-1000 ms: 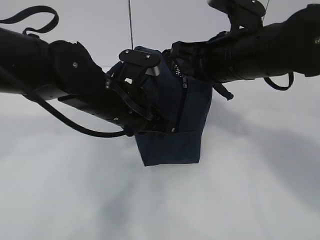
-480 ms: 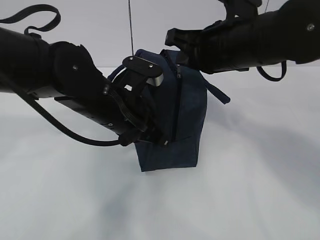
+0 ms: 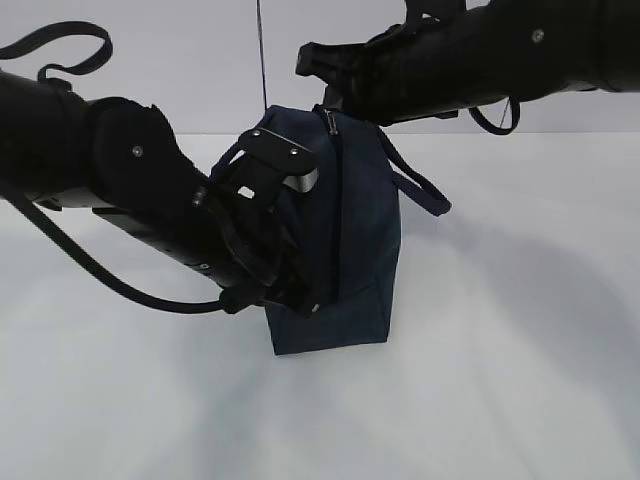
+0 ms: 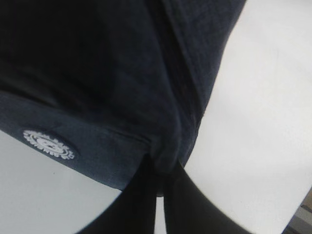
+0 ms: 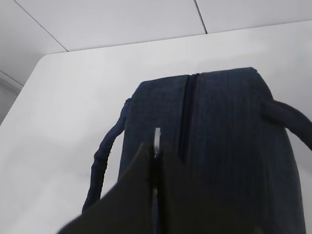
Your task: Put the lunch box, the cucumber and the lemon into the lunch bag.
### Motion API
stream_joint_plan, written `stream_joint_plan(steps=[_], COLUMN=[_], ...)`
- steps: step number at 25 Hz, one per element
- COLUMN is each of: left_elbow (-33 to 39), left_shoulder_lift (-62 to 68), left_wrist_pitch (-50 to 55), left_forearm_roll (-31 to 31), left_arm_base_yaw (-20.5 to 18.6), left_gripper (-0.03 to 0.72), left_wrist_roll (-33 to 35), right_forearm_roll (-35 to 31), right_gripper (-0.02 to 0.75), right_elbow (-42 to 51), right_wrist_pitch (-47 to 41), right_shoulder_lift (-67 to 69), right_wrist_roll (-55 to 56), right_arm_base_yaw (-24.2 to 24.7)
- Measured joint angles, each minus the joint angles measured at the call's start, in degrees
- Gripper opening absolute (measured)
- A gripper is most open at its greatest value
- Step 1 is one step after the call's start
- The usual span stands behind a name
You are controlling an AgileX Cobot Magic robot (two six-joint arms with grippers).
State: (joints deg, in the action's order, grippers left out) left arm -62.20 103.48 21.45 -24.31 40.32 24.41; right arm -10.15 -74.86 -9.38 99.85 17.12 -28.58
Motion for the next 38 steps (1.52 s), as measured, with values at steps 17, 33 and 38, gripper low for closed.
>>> stream_joint_plan(steps=[17, 33, 38], left_elbow=[1.8, 3.4, 3.4], left_shoulder_lift=[-3.0, -3.4, -3.4], left_wrist_pitch=[4.0, 3.1, 4.0], left_forearm_roll=[5.5, 5.4, 1.6], left_arm_base_yaw=[0.0, 0.0, -0.1], left_gripper=[-0.009, -0.009, -0.007], left_wrist_roll=[0.0, 0.0, -0.5], right_forearm_roll=[6.9, 7.6, 8.1], right_gripper=[0.0, 0.0, 0.0], right_elbow=[-19.4, -28.1, -28.8], right_wrist_pitch=[-7.1, -10.1, -11.1], right_shoulder_lift=[13.9, 22.3, 22.3], right_wrist_roll=[-0.1, -0.1, -0.1], right_arm_base_yaw=[1.0, 3.2, 3.2])
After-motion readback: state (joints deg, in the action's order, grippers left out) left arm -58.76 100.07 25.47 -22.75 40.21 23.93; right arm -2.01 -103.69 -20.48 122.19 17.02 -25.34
